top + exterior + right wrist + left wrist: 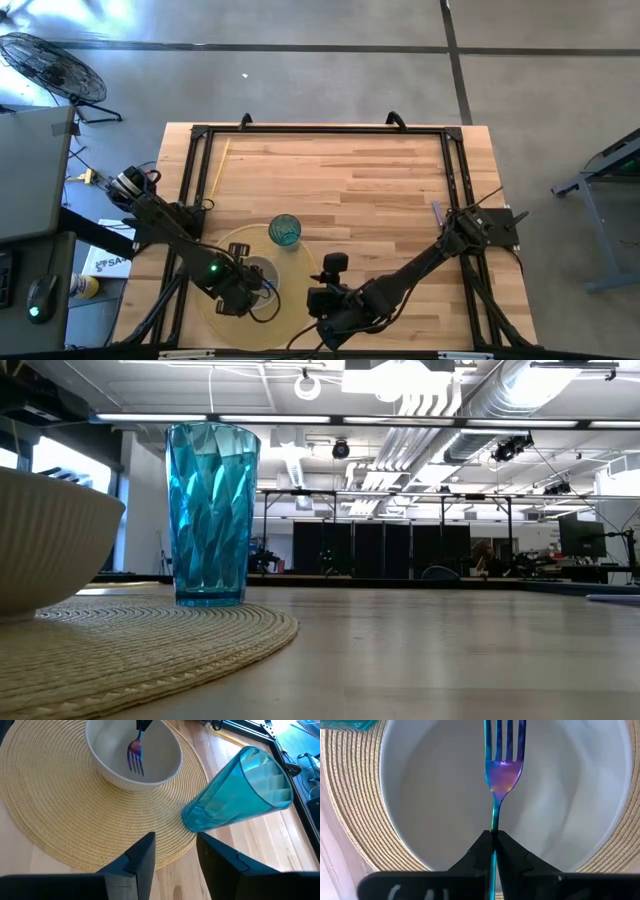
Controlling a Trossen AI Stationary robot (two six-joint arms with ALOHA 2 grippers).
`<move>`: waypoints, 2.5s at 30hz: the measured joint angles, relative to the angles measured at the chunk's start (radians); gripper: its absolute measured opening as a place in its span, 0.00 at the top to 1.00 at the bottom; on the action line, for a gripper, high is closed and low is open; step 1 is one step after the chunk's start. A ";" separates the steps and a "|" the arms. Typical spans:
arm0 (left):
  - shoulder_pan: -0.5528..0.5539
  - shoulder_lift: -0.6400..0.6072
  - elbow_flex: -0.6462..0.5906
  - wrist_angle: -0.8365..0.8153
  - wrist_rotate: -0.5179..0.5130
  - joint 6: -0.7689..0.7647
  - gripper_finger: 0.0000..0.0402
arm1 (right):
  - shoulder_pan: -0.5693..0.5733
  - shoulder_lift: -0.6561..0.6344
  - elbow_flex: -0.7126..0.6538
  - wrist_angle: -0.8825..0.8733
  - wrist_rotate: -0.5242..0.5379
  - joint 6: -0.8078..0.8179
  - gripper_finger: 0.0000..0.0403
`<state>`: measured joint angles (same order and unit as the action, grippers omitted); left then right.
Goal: Pick & Place Utensil
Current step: Put the blue fork into the white bowl, then put the blue spoon into the white bowl
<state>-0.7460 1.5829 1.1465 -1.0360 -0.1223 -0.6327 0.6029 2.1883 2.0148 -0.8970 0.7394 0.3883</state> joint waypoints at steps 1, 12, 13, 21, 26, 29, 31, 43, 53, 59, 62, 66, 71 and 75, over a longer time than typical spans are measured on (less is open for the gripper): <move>0.000 0.000 0.000 0.004 0.000 0.000 0.98 | 0.000 0.000 0.000 0.000 -0.004 0.000 0.66; 0.000 -0.001 -0.017 0.038 0.000 0.023 0.97 | 0.000 0.000 0.000 0.000 -0.011 0.000 0.66; 0.000 -0.001 -0.017 0.039 0.000 0.023 0.97 | 0.000 0.000 0.000 0.000 -0.011 0.000 0.66; 0.000 -0.001 -0.017 0.042 -0.001 0.026 0.97 | 0.000 0.000 0.000 0.000 -0.011 0.000 0.66; 0.000 -0.001 -0.017 0.042 -0.006 0.029 0.96 | 0.000 0.000 0.000 0.000 -0.013 0.000 0.66; 0.000 -0.001 -0.017 0.045 -0.009 0.029 0.91 | 0.000 0.000 0.000 0.000 -0.022 0.001 0.66; 0.000 -0.001 -0.017 0.045 -0.011 0.029 0.86 | 0.000 0.000 0.000 0.005 -0.038 0.001 0.66; 0.000 -0.001 -0.017 0.043 0.013 0.034 0.76 | -0.001 0.000 0.000 0.035 -0.062 -0.013 0.66; -0.051 -0.022 0.095 -0.037 -0.047 0.093 0.76 | -0.001 0.000 0.000 -0.020 -0.104 -0.044 0.66; -0.128 -0.159 0.060 -0.061 -0.275 0.014 0.76 | -0.002 -0.011 0.000 -0.247 -0.080 0.083 0.66; -0.153 -0.247 0.022 -0.055 -0.380 -0.055 0.76 | -0.007 -0.013 0.000 -0.400 -0.056 0.183 0.66; -0.174 -0.350 -0.045 -0.046 -0.495 -0.121 0.76 | -0.025 -0.013 0.000 -0.654 -0.035 0.368 0.66; -0.170 -0.425 -0.114 -0.030 -0.632 -0.132 0.76 | -0.076 -0.089 -0.111 -0.631 -0.020 0.401 0.66; -0.164 -0.435 -0.133 -0.028 -0.775 -0.132 0.76 | -0.141 -0.229 -0.328 -0.665 -0.065 0.532 0.66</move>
<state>-0.9099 1.1484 1.0134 -1.0635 -0.8968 -0.7644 0.4619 1.9598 1.6865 -1.5619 0.6745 0.9203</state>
